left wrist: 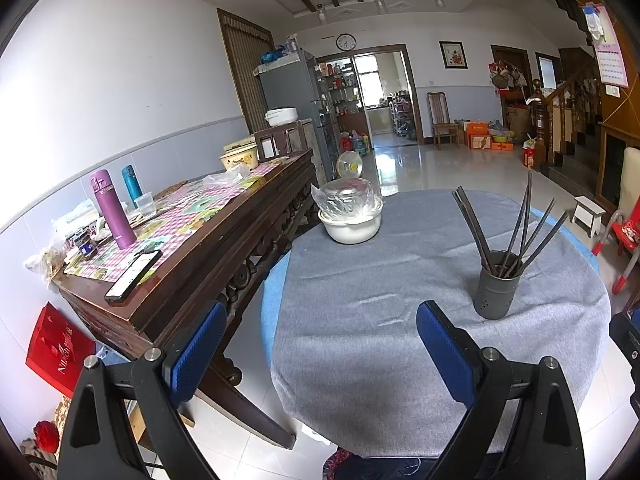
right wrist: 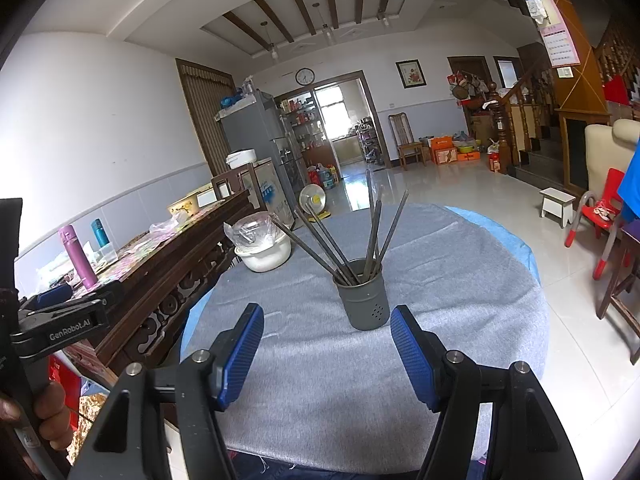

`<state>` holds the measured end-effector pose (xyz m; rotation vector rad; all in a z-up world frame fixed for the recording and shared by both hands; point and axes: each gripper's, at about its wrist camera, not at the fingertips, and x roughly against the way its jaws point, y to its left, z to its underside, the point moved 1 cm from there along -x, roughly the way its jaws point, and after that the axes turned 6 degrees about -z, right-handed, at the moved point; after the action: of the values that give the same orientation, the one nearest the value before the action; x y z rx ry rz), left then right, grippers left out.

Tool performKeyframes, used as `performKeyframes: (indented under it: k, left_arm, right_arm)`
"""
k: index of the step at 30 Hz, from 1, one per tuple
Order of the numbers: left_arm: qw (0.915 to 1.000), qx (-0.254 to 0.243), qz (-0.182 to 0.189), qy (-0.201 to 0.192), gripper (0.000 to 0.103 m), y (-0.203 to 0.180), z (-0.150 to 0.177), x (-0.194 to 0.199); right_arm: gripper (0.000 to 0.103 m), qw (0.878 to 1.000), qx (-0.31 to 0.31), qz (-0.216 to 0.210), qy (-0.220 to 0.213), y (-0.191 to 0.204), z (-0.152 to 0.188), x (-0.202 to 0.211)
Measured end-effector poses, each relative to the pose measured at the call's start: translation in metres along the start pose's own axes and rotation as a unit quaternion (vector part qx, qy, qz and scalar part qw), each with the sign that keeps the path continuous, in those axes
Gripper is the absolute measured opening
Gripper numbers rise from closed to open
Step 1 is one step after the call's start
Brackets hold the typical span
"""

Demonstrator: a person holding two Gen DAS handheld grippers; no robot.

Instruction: Organize utensils

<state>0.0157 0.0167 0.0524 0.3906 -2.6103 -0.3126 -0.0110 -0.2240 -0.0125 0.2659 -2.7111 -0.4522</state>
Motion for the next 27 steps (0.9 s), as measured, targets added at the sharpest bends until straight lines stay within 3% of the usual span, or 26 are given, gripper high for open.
performKeyframes:
  k: [27]
  left_arm:
    - [1.0000, 0.004, 0.003, 0.006, 0.096, -0.0010, 0.0038, 0.0003]
  right_arm:
    - [0.070, 1.000, 0.005, 0.000, -0.003, 0.0020, -0.0007, -0.0004]
